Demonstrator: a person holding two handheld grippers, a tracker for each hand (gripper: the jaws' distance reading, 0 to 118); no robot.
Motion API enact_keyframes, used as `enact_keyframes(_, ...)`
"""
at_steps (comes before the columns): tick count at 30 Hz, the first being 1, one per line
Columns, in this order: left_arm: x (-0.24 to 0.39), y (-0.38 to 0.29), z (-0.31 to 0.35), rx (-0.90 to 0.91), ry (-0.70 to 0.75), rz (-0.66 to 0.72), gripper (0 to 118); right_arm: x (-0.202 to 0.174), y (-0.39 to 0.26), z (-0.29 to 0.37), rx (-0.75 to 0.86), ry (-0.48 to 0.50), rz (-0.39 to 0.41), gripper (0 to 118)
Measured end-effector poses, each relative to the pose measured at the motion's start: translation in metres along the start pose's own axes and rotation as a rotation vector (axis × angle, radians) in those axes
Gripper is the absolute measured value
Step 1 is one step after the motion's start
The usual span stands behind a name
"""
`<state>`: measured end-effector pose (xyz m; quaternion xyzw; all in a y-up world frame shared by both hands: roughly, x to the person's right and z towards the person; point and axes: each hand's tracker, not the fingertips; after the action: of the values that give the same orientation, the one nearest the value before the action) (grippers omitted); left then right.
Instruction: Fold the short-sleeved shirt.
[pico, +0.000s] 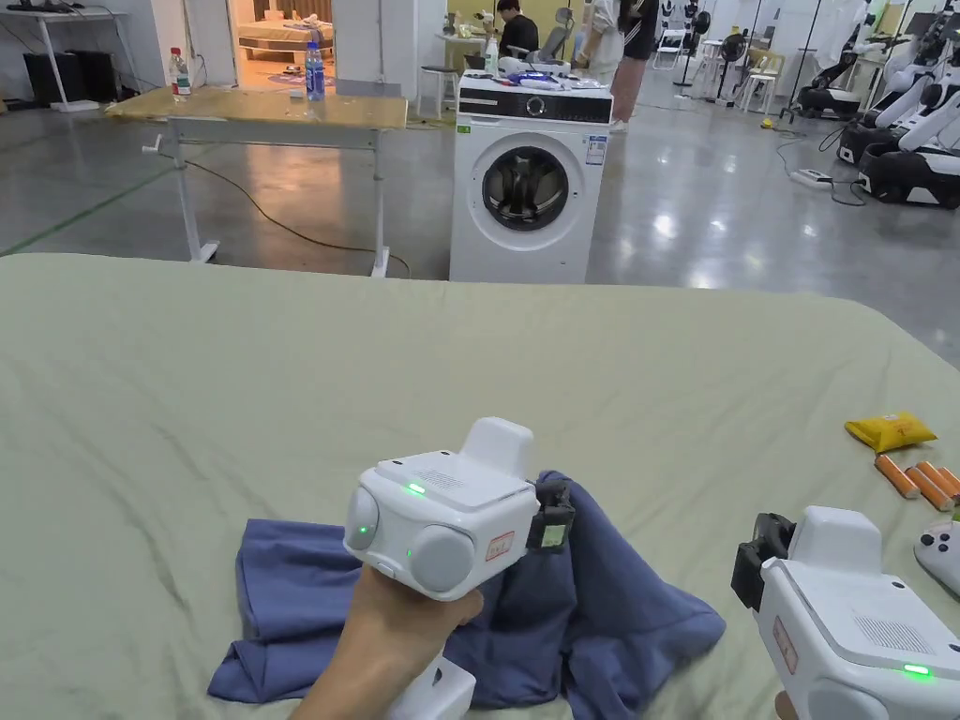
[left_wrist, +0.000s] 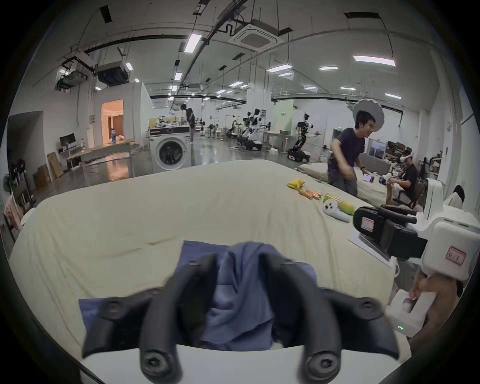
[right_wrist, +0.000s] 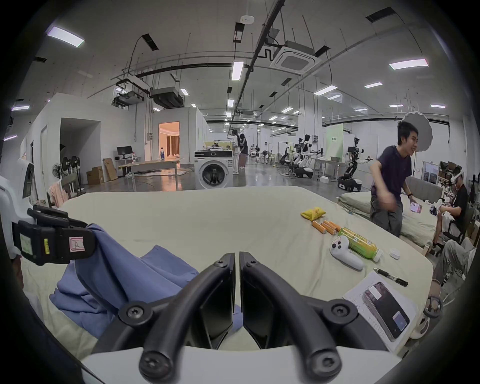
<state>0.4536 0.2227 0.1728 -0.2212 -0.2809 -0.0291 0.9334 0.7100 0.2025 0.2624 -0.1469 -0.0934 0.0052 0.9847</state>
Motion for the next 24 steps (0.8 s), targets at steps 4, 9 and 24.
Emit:
enact_keyframes(4,-0.021,0.008,0.028,0.087,0.082,0.021,51,-0.008,0.009,0.0,0.012,0.019,-0.013,3)
enact_keyframes(9,-0.057,0.007,0.076,0.197,0.214,0.057,22,-0.027,0.029,0.001,0.063,0.057,-0.003,3)
enact_keyframes(24,-0.138,-0.043,0.153,0.006,0.368,0.247,0,-0.059,0.045,0.003,0.102,0.136,0.013,3)
